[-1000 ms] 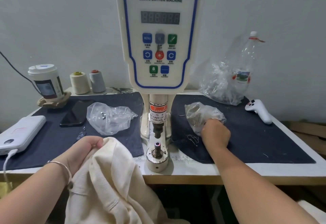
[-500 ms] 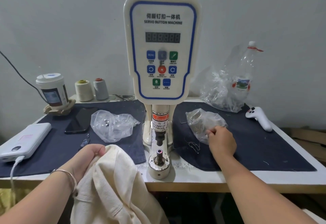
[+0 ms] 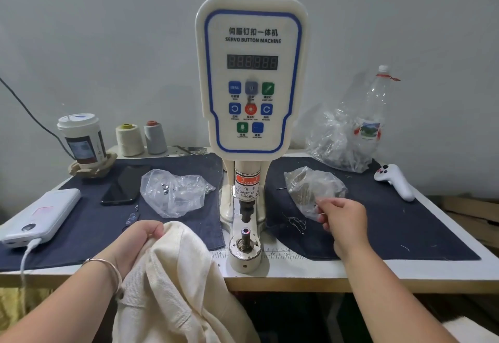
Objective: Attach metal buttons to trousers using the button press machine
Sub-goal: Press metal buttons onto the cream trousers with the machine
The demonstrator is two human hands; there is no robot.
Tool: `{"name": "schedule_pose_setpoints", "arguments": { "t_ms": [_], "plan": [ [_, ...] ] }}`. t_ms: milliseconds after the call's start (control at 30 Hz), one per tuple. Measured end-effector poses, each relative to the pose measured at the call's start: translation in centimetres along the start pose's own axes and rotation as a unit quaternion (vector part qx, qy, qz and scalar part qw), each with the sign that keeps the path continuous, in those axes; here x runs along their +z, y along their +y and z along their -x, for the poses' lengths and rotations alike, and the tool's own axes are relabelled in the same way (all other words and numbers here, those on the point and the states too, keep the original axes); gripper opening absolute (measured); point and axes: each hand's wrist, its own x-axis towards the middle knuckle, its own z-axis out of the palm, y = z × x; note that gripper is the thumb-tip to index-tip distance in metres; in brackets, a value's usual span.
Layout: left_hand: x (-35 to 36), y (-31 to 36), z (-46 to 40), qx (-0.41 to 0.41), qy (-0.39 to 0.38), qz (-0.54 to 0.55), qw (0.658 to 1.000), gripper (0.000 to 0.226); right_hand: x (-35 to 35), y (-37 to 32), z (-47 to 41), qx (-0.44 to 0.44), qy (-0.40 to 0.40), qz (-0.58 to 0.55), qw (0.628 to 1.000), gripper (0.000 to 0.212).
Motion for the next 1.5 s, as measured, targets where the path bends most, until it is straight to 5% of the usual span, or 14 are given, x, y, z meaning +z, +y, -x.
{"name": "schedule_pose_setpoints", "arguments": {
  "t_ms": [200,700,1267,1500],
  "plan": [
    [0.4,0.1,0.3,-0.009,0.008,-0.009,1.000,0.017,4.5,-1.9,6.9,0.154,-0.166,-0.085,0.970,0.008],
    [0.0,0.1,0.1,-0.004,0.001,-0.025,1.000,0.013,6.5,-1.9,8.2,0.402,-0.251,-0.268,0.839,0.016],
    [-0.4,0.0,-0.4,0.008,0.011,-0.034,0.999,0.016,5.5,-2.4,9.5,0.429,-0.217,-0.395,0.783,0.010],
    [-0.3,0.1,-0.4,0.007,0.017,-0.039,0.999,0.015,5.3,-1.6,9.9,0.403,-0.234,-0.439,0.768,0.046]
  ]
}}
